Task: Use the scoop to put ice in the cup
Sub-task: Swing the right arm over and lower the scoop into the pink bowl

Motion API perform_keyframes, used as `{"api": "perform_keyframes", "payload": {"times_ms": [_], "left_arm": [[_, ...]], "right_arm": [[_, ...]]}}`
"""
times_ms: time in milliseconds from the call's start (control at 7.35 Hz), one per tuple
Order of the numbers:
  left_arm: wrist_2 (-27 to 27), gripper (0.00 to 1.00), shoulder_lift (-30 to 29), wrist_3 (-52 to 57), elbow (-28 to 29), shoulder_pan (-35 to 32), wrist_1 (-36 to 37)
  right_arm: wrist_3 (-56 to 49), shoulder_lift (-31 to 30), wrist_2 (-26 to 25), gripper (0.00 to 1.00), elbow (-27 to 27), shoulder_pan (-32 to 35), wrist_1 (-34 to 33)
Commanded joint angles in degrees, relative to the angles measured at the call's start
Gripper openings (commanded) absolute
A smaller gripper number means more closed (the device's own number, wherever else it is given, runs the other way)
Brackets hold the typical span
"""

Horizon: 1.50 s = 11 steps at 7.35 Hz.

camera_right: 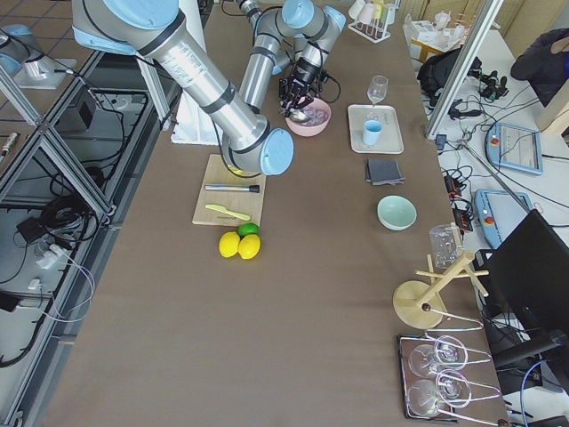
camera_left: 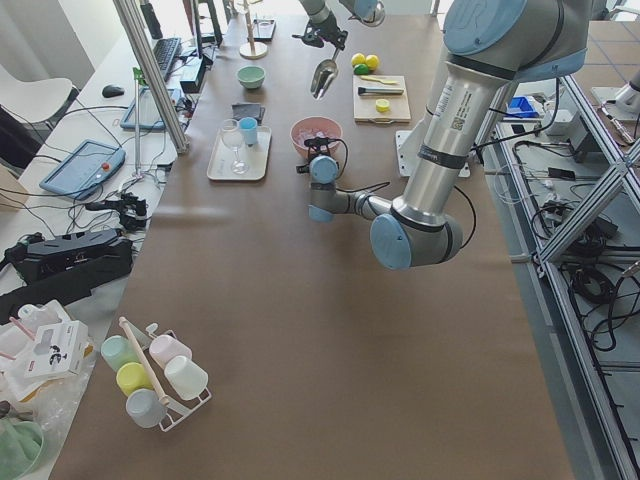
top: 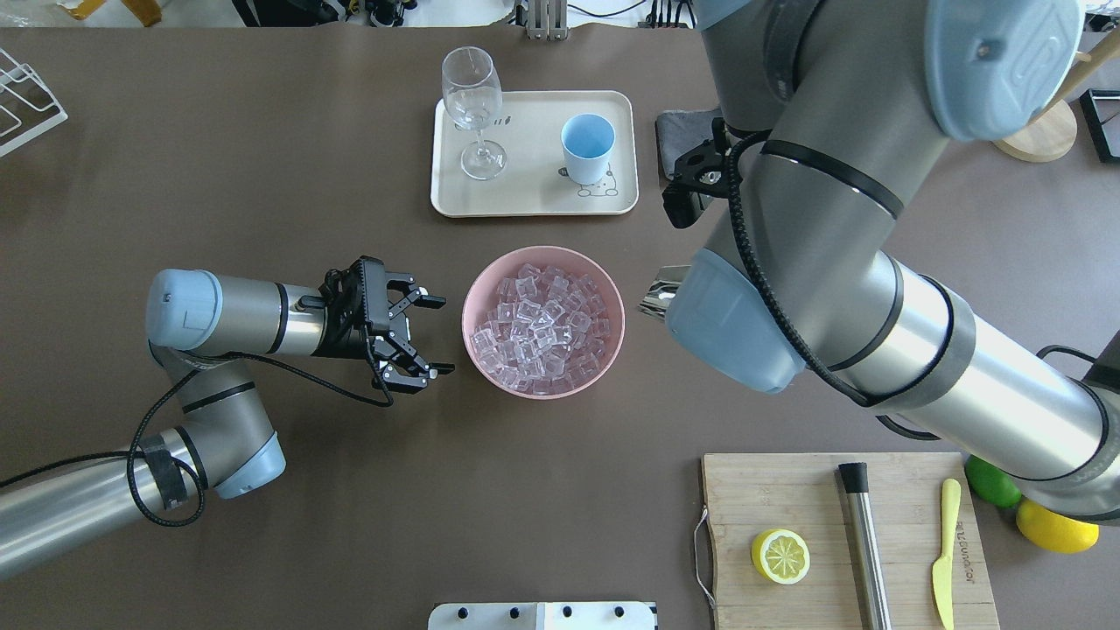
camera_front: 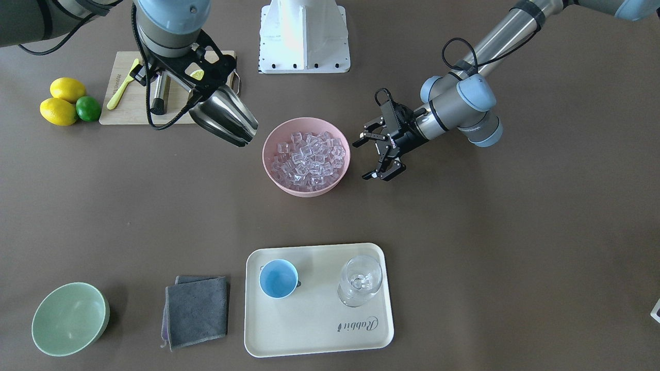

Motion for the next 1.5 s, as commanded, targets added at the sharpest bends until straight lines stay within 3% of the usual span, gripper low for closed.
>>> {"api": "perform_keyframes", "payload": {"times_ms": [0, 136, 680, 1360], "left_arm": [[0.5, 0.98, -0.3, 0.0, 0.0, -0.1, 0.3], [0.6, 0.98, -0.3, 0.0, 0.0, -0.1, 0.3], [0.7, 0.98, -0.7, 0.0, 0.1, 0.0, 0.6], [0.7, 0.98, -0.7, 0.0, 0.2, 0.1, 0.6]], "right_arm": [[1.3, 6.9, 0.7, 0.00, -12.3, -2.0, -1.8], [1.8, 9.5, 0.6, 0.00, -17.0, -3.4, -1.8], [5.9, 11.5, -4.6, 0.00, -17.6, -9.7, -1.7], [9.0, 12.2, -5.0, 0.00, -19.2, -10.6, -1.4]]}}
